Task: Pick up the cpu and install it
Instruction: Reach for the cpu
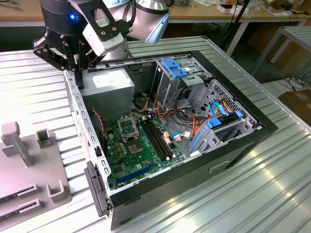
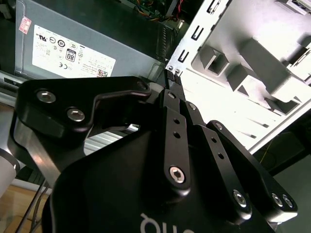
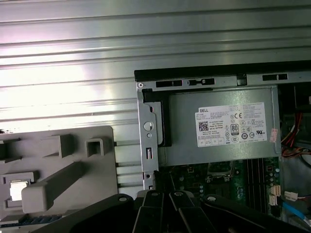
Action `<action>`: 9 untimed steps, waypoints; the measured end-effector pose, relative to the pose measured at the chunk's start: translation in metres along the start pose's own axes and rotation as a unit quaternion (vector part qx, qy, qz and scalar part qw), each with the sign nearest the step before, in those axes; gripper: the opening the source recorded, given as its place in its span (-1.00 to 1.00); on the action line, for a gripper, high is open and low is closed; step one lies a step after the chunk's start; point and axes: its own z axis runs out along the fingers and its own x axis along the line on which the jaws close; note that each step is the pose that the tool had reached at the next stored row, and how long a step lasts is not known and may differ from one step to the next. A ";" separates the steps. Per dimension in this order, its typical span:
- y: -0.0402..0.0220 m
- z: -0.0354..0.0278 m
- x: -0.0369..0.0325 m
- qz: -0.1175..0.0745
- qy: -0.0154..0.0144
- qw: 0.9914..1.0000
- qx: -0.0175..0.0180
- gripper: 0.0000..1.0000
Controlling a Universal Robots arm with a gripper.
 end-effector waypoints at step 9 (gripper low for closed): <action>-0.0004 0.0003 0.0043 0.000 0.000 1.000 0.000 -0.79</action>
